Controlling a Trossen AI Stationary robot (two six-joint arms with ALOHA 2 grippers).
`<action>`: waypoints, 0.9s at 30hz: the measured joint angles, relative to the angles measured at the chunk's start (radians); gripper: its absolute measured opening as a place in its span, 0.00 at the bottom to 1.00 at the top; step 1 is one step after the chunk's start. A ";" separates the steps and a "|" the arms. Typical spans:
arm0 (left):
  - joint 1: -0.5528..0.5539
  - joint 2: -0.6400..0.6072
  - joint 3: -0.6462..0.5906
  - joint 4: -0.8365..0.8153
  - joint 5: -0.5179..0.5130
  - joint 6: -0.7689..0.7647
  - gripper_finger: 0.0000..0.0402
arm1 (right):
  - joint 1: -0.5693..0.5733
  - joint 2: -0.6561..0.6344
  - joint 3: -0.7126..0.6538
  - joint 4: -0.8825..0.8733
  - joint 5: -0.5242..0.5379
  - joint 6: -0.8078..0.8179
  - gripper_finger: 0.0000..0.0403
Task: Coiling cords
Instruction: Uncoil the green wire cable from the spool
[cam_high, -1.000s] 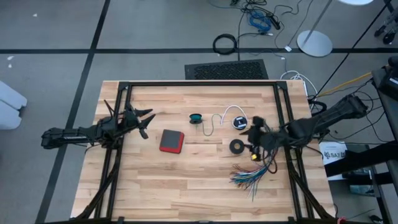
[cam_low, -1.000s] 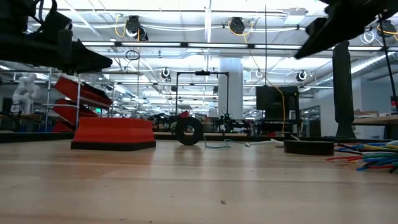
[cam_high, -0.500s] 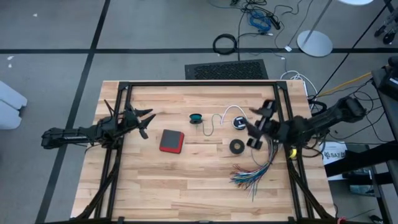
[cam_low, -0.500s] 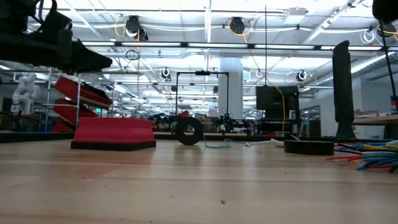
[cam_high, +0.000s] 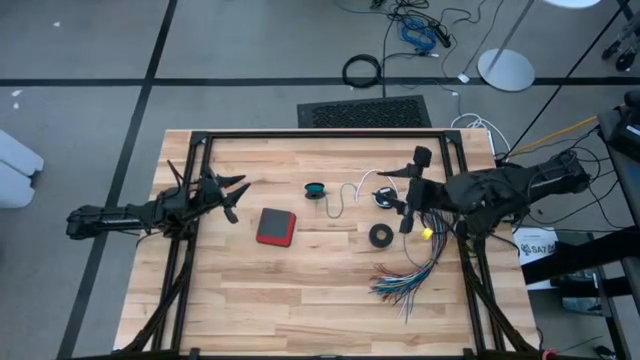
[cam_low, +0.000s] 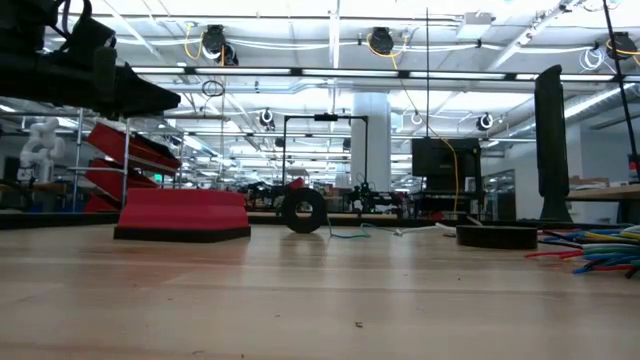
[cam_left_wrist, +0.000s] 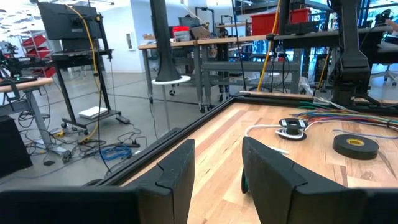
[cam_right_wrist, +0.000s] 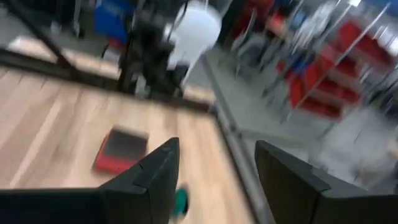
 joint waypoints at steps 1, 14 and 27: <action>0.000 0.000 0.000 0.000 0.000 0.000 0.35 | 0.000 0.002 0.011 -0.060 -0.003 0.050 0.49; 0.000 0.000 0.000 0.001 0.000 0.000 0.35 | 0.007 0.022 -0.097 -0.492 -0.192 0.586 0.49; 0.000 0.000 0.000 0.000 0.000 0.000 0.35 | 0.005 0.022 -0.748 0.683 -0.186 0.273 0.49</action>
